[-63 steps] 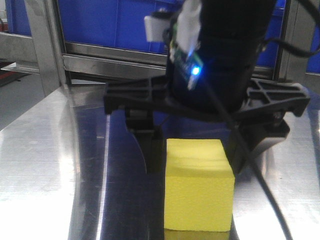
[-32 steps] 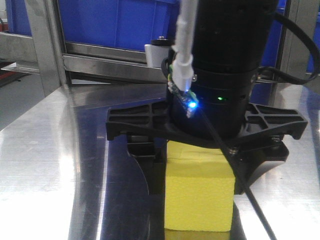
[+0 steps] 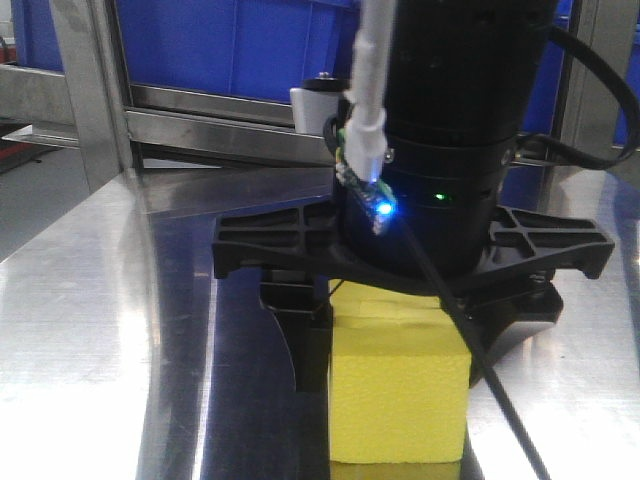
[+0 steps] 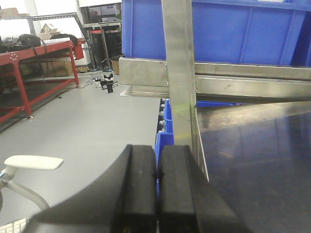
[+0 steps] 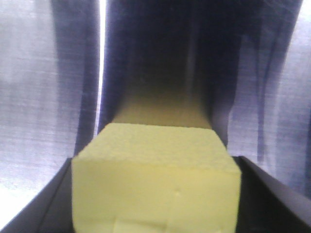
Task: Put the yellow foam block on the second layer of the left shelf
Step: 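Close the right gripper on the yellow foam block, then lift the block with the right gripper and pull it toward the robot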
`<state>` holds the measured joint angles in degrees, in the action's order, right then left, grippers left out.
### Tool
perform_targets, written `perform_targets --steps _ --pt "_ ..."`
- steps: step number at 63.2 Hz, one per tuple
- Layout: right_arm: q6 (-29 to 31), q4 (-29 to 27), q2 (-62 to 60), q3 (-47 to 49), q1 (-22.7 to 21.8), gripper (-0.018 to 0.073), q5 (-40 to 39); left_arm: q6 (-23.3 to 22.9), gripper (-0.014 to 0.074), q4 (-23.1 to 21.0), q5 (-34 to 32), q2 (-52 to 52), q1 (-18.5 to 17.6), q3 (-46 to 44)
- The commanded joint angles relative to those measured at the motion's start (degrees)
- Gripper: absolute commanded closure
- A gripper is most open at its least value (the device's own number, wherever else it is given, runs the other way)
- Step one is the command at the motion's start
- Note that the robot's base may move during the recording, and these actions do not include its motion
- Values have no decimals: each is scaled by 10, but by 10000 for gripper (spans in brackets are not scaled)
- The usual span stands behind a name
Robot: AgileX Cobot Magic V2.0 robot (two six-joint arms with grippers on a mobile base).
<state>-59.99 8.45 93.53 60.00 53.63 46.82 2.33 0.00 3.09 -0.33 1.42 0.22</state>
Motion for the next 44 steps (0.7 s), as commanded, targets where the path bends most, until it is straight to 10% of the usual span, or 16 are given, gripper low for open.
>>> perform_targets --steps 1,21,44 --pt "0 8 -21 12 2 37 -8 -2 473 -3 -47 -12 0 16" --pt "44 9 -66 9 -7 37 -6 -2 473 -3 -47 -12 0 16" --pt "232 8 -221 -105 -130 37 -22 -2 473 -3 -47 -12 0 16"
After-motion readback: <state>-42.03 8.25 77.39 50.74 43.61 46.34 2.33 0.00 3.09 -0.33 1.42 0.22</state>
